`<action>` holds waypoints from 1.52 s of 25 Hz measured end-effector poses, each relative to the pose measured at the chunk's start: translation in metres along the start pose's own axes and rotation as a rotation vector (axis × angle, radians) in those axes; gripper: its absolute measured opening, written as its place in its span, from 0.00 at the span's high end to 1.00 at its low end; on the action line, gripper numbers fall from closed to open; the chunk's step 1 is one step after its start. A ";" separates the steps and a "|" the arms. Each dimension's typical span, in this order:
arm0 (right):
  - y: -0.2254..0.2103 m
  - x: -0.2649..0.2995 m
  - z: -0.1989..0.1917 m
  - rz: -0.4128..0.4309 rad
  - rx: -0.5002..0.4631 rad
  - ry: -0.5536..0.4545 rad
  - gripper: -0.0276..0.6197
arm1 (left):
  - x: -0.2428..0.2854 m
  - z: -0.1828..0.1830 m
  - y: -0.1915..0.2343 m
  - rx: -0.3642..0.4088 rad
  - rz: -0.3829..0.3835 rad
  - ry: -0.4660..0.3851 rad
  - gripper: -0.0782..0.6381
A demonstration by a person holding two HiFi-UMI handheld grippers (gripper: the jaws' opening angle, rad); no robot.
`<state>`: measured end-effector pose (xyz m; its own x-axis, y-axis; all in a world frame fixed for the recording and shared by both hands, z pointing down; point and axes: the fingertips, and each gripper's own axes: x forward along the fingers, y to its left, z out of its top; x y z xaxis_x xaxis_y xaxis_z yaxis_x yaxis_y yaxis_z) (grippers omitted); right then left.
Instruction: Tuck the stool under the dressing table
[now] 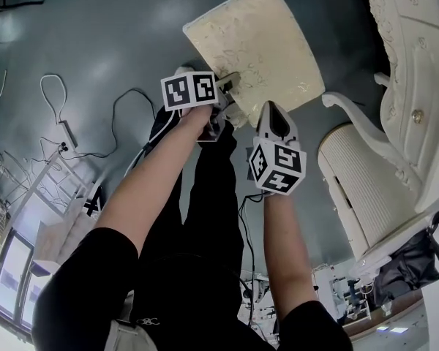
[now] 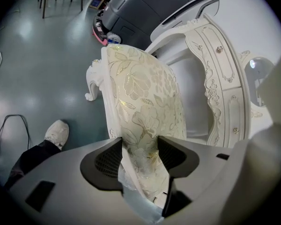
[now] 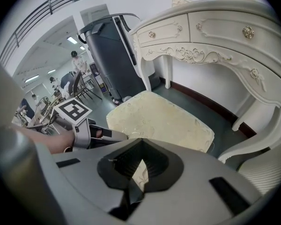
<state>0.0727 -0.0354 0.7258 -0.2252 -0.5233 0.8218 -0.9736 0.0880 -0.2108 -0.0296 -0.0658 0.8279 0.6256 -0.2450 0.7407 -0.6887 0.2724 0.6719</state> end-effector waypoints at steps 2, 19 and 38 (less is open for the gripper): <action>-0.010 -0.008 0.001 -0.013 0.012 -0.008 0.94 | 0.012 0.004 -0.013 0.020 -0.016 -0.017 0.55; -0.116 -0.058 -0.012 -0.121 0.057 -0.007 0.94 | 0.141 0.014 -0.152 0.032 -0.211 0.000 0.62; -0.154 -0.058 -0.014 -0.128 0.104 -0.006 0.94 | 0.219 0.023 -0.239 0.064 -0.271 0.045 0.63</action>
<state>0.2354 -0.0067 0.7177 -0.0993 -0.5293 0.8426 -0.9850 -0.0680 -0.1587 0.2635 -0.2063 0.8297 0.8045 -0.2593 0.5344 -0.5151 0.1434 0.8450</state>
